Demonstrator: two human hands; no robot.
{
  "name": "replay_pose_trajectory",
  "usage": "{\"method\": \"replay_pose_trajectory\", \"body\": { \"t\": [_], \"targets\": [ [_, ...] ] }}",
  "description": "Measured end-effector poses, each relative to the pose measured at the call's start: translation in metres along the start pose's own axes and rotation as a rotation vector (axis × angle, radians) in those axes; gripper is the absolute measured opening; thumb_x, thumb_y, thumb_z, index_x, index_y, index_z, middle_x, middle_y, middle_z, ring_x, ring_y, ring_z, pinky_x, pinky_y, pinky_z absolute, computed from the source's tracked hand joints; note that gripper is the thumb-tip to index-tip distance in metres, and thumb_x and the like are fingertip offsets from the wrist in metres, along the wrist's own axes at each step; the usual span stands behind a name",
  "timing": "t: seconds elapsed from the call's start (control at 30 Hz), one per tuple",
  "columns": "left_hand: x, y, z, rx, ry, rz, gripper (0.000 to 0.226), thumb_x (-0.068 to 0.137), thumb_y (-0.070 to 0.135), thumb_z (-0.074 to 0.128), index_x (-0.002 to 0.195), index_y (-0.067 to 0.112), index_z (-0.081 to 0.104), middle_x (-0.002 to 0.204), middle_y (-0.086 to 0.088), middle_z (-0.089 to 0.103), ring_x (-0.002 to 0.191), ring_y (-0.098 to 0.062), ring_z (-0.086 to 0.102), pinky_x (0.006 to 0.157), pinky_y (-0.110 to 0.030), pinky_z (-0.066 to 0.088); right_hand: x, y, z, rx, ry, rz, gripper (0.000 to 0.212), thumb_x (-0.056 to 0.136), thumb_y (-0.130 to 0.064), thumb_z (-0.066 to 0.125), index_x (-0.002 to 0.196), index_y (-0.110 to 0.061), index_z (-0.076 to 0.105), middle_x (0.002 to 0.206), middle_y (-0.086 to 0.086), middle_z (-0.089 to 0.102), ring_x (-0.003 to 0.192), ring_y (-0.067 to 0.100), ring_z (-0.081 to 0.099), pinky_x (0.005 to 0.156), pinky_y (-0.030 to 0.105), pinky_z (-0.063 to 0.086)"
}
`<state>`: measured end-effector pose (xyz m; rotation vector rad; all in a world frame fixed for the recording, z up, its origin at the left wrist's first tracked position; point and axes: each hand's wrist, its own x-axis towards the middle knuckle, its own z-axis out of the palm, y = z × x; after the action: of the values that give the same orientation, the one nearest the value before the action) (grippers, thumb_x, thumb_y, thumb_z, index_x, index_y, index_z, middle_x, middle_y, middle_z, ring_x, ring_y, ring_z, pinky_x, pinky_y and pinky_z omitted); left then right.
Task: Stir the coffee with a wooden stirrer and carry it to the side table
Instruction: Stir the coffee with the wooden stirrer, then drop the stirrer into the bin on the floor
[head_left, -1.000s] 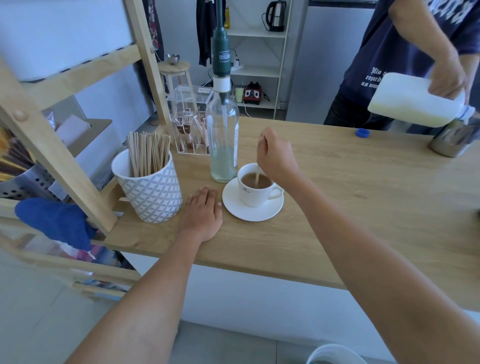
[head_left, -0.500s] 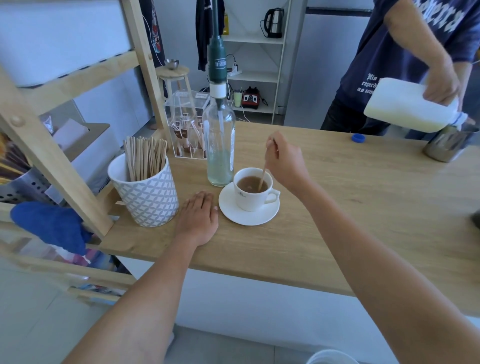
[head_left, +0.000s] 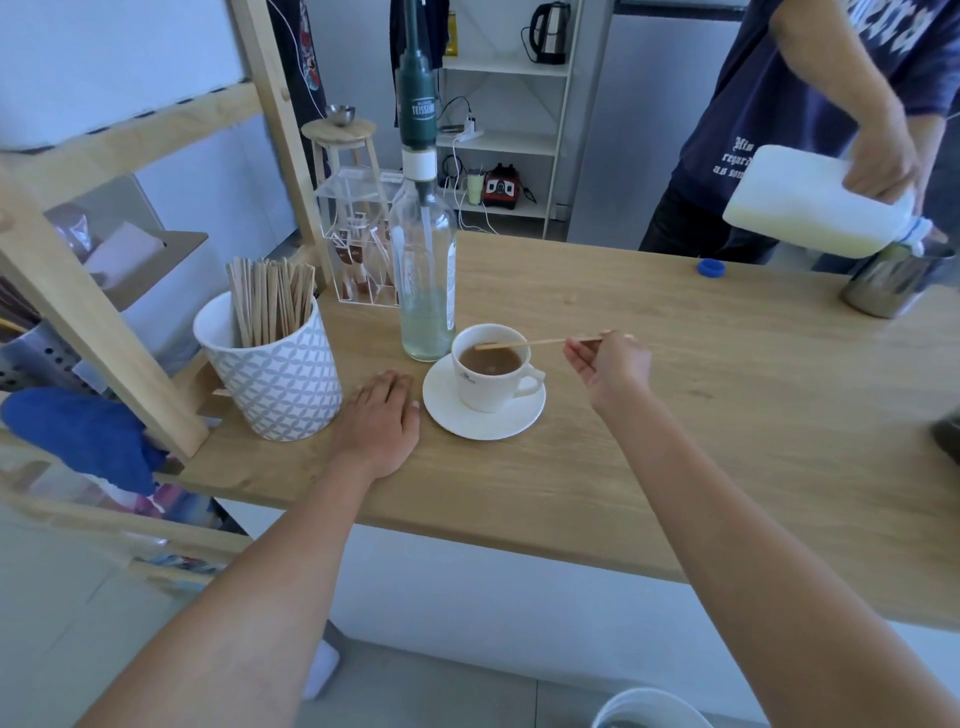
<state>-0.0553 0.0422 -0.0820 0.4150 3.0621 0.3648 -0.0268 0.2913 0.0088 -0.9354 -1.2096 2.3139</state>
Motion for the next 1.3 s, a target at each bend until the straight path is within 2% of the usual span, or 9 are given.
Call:
{"method": "replay_pose_trajectory", "body": {
  "t": [0.3, 0.43, 0.53, 0.77, 0.87, 1.0, 1.07, 1.17, 1.3],
  "targets": [
    [0.001, -0.001, -0.002, -0.018, 0.001, 0.000, 0.053, 0.101, 0.034, 0.025, 0.150, 0.014, 0.028, 0.159, -0.006, 0.023, 0.147, -0.021, 0.017, 0.121, -0.038, 0.012, -0.003, 0.009, -0.005, -0.036, 0.016, -0.051, 0.029, 0.099, -0.010, 0.030, 0.073, -0.008, 0.042, 0.071, 0.011, 0.052, 0.059, 0.019, 0.061, 0.065, 0.030, 0.058],
    [-0.007, 0.006, -0.011, -0.116, 0.121, 0.001, 0.043, 0.101, 0.021, 0.031, 0.136, 0.003, 0.048, 0.153, -0.013, 0.035, 0.145, -0.026, 0.025, 0.116, -0.039, 0.024, -0.013, 0.005, -0.011, 0.048, 0.045, -0.028, 0.027, 0.098, -0.007, 0.032, 0.072, -0.009, 0.040, 0.071, 0.012, 0.053, 0.061, 0.020, 0.061, 0.069, 0.033, 0.057],
    [-0.015, 0.011, -0.023, -0.166, 0.153, -0.022, 0.044, 0.102, 0.021, 0.029, 0.137, 0.000, 0.045, 0.154, -0.012, 0.033, 0.147, -0.023, 0.020, 0.115, -0.040, 0.024, -0.027, 0.002, -0.019, 0.071, 0.078, -0.037, 0.027, 0.097, -0.006, 0.032, 0.071, -0.008, 0.040, 0.069, 0.012, 0.054, 0.061, 0.020, 0.061, 0.071, 0.033, 0.057],
    [-0.032, 0.023, -0.052, -0.078, 0.118, 0.176, 0.046, 0.102, 0.024, 0.029, 0.139, 0.002, 0.042, 0.157, -0.011, 0.028, 0.149, -0.022, 0.012, 0.116, -0.040, 0.021, -0.076, -0.006, -0.041, 0.168, 0.209, -0.062, 0.030, 0.097, -0.003, 0.027, 0.068, -0.009, 0.035, 0.066, 0.012, 0.051, 0.057, 0.018, 0.057, 0.084, 0.036, 0.056],
    [-0.041, 0.034, -0.050, -0.077, 0.094, 0.248, 0.044, 0.101, 0.021, 0.032, 0.138, -0.001, 0.044, 0.156, -0.013, 0.029, 0.148, -0.024, 0.016, 0.115, -0.038, 0.022, -0.103, -0.008, -0.061, 0.222, 0.241, -0.102, 0.032, 0.098, -0.002, 0.027, 0.068, -0.008, 0.035, 0.066, 0.013, 0.049, 0.057, 0.019, 0.056, 0.080, 0.038, 0.055],
    [-0.055, 0.064, -0.034, -0.080, 0.097, 0.366, 0.035, 0.099, 0.021, 0.035, 0.114, -0.001, 0.058, 0.144, -0.013, 0.044, 0.136, -0.026, 0.036, 0.102, -0.039, 0.035, -0.134, -0.017, -0.110, 0.317, 0.324, -0.136, 0.015, 0.098, 0.000, 0.027, 0.090, 0.000, 0.040, 0.068, 0.015, 0.049, 0.058, 0.020, 0.056, 0.089, 0.040, 0.054],
    [-0.064, 0.089, -0.025, -0.114, 0.104, 0.438, 0.034, 0.098, 0.023, 0.035, 0.110, 0.002, 0.059, 0.136, -0.012, 0.050, 0.130, -0.027, 0.041, 0.099, -0.039, 0.037, -0.147, -0.025, -0.142, 0.315, 0.379, -0.177, 0.019, 0.097, -0.001, 0.029, 0.083, 0.001, 0.042, 0.070, 0.015, 0.052, 0.060, 0.020, 0.058, 0.087, 0.039, 0.055],
    [-0.074, 0.132, -0.006, -0.127, 0.063, 0.549, 0.038, 0.098, 0.024, 0.034, 0.117, 0.002, 0.058, 0.139, -0.013, 0.049, 0.136, -0.026, 0.037, 0.105, -0.038, 0.035, -0.165, -0.037, -0.189, 0.337, 0.466, -0.238, 0.014, 0.095, 0.000, 0.030, 0.099, 0.004, 0.044, 0.079, 0.020, 0.056, 0.061, 0.021, 0.060, 0.083, 0.038, 0.056],
    [-0.096, 0.190, 0.023, -0.128, -0.025, 0.669, 0.043, 0.100, 0.024, 0.035, 0.136, 0.006, 0.050, 0.152, -0.014, 0.037, 0.146, -0.026, 0.023, 0.114, -0.039, 0.026, -0.183, -0.049, -0.254, 0.361, 0.587, -0.268, 0.031, 0.095, 0.000, 0.031, 0.120, 0.012, 0.045, 0.097, 0.026, 0.061, 0.073, 0.027, 0.066, 0.080, 0.035, 0.056]
  ]
}}
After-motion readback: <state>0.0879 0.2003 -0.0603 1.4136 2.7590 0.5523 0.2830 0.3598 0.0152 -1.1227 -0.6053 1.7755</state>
